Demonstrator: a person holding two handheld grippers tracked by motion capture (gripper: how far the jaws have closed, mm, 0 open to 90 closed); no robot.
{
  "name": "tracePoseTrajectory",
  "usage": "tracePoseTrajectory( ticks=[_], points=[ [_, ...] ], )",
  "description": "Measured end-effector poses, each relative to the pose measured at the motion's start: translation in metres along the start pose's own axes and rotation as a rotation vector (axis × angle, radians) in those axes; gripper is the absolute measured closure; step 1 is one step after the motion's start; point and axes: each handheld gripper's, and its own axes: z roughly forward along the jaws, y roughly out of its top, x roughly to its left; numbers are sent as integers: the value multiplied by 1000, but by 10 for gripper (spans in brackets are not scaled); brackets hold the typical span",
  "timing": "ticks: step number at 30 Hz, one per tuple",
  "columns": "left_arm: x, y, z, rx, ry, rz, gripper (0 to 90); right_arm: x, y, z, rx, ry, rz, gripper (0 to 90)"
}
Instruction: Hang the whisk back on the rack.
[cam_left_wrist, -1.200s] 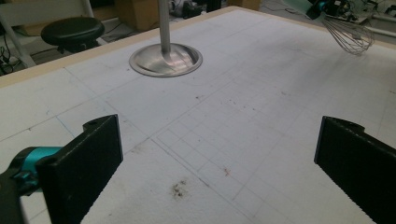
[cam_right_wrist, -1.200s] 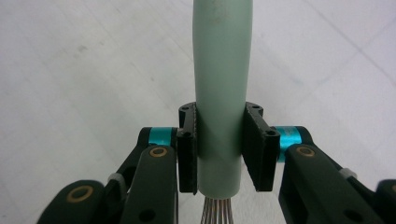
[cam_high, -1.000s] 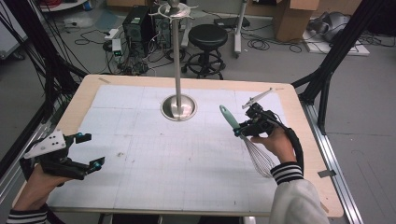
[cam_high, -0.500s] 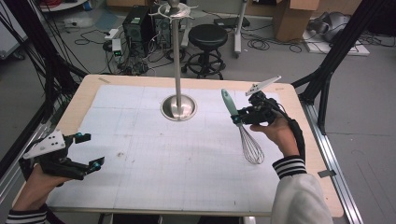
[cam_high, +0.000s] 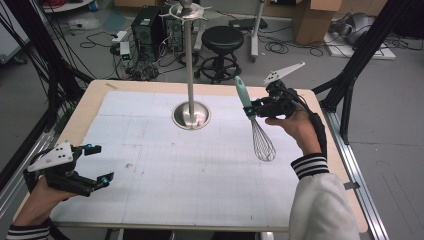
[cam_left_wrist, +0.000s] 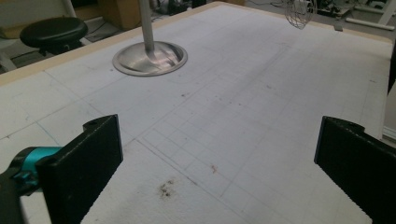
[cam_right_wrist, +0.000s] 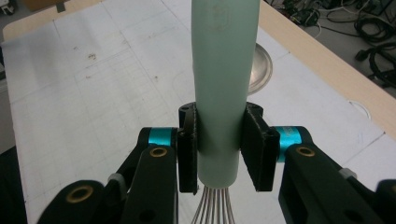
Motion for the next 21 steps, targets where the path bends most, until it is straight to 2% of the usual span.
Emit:
tracePoseTrajectory(
  ticks=[4, 12, 21],
  points=[
    [0, 0, 1, 1, -9, 2, 17, -3, 11, -2, -7, 6, 8, 697],
    [2, -1, 0, 3, -5, 0, 17, -9, 38, -9, -40, 48, -15, 697],
    [4, -2, -1, 2, 4, -8, 17, -16, 69, -12, -82, 50, -53, 697]
  ],
)
